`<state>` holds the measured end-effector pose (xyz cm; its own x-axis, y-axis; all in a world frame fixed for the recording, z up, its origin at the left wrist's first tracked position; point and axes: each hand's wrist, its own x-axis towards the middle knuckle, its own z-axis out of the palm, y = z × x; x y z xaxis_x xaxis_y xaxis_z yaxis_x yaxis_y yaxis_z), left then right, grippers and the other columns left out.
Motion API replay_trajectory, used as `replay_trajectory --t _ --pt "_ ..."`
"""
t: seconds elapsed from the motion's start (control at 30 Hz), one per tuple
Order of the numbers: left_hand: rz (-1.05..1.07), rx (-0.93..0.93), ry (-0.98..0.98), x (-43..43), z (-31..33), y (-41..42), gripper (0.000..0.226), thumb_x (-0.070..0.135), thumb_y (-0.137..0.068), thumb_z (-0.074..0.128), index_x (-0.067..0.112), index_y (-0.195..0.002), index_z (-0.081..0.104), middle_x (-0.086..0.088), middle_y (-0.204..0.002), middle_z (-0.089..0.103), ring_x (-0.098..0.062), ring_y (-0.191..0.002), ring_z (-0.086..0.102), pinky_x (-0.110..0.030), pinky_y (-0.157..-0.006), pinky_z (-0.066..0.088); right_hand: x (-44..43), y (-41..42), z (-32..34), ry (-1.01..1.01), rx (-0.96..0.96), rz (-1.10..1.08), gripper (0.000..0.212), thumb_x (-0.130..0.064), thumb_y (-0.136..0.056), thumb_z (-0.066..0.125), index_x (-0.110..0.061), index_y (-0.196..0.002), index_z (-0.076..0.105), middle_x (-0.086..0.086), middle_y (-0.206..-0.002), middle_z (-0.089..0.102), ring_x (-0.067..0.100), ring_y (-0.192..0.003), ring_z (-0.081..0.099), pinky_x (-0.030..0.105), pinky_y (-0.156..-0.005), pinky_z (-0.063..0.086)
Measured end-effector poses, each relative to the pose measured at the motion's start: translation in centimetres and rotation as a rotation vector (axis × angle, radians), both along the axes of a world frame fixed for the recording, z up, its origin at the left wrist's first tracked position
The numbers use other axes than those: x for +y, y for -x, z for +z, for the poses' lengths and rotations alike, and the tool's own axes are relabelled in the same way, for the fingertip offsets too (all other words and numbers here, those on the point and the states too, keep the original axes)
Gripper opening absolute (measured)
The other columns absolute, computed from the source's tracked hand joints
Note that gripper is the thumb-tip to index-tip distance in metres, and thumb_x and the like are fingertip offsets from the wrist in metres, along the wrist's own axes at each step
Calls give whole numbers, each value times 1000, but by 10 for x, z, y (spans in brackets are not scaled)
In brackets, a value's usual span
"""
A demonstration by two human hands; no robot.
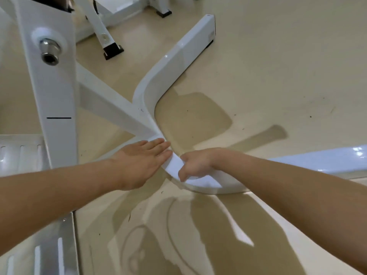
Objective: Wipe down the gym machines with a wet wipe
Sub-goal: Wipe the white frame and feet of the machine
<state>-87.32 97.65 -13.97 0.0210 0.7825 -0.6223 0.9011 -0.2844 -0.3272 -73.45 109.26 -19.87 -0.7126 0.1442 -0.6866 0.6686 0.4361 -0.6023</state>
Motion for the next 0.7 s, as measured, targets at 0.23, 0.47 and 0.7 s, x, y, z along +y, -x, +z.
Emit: replay_trajectory --t 0.23,0.47,0.7 --pt "82 -99 6 5 -1 11 75 3 -91 35 12 -153 -6 -6 -162 -8 -19 -149 -5 -36 -119 19 10 -14 14 -92 -151 138 33 -32 -79 61 -10 -104 61 2 -92 59 22 -80 57 33 -71 43" --pt "123 -137 -14 -4 -9 13 76 0 -90 30 10 -152 -13 -8 -159 -20 -20 -148 -14 -34 -118 23 4 16 -10 381 49 -219 90 -28 -86 63 -15 -155 7 -4 -158 23 11 -137 34 15 -99 29" --pt "379 -199 -128 -3 -6 25 71 9 -92 38 14 -153 3 0 -162 5 -16 -146 16 -24 -103 38 17 74 -45 774 382 -357 105 -21 -66 79 -30 -149 14 21 -137 51 33 -126 52 55 -108 37"
